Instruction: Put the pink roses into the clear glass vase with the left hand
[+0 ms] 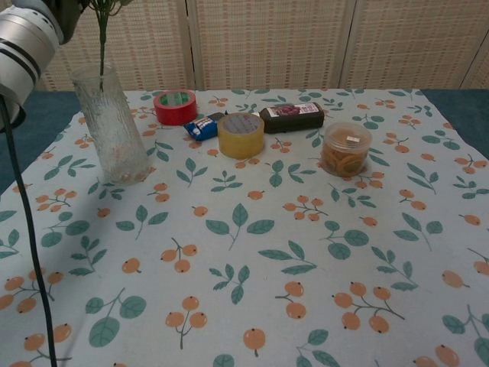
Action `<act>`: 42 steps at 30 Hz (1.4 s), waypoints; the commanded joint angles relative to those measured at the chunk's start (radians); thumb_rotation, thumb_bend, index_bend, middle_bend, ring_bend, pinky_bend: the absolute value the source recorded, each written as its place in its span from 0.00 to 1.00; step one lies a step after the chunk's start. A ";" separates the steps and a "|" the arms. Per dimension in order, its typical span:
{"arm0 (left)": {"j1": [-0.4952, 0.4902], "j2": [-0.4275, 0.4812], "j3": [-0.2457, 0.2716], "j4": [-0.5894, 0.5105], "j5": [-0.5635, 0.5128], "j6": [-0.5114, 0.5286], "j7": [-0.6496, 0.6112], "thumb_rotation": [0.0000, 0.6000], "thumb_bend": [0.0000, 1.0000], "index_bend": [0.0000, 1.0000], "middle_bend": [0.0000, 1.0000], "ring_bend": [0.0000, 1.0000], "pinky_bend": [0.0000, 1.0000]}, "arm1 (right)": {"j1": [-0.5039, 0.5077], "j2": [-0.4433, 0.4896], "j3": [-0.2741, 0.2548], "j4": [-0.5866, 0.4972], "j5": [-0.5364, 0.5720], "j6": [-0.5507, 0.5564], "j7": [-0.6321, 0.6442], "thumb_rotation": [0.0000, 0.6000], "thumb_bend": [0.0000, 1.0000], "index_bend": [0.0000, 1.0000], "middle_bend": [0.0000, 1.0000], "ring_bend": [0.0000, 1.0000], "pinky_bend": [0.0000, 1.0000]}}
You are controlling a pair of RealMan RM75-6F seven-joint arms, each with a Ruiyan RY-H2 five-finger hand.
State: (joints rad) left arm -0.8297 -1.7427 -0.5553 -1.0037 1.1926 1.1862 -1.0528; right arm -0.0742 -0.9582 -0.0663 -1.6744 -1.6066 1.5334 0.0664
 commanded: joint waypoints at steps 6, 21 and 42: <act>0.016 -0.037 0.049 0.107 0.034 -0.006 -0.064 1.00 0.52 0.72 0.61 0.22 0.09 | -0.004 0.006 0.003 -0.001 0.008 0.004 0.001 0.83 0.20 0.00 0.00 0.00 0.00; 0.038 -0.053 0.155 0.165 0.124 -0.001 -0.084 1.00 0.48 0.00 0.00 0.00 0.03 | -0.014 0.012 0.002 -0.010 -0.003 0.024 0.007 0.83 0.20 0.00 0.00 0.00 0.00; 0.189 0.058 0.255 0.100 0.138 0.007 -0.025 1.00 0.44 0.00 0.00 0.00 0.01 | -0.007 0.006 -0.004 -0.011 -0.016 0.005 -0.004 0.83 0.20 0.00 0.00 0.00 0.00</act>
State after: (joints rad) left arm -0.6526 -1.6989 -0.3102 -0.8870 1.3278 1.1969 -1.0857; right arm -0.0809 -0.9522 -0.0708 -1.6857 -1.6226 1.5382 0.0626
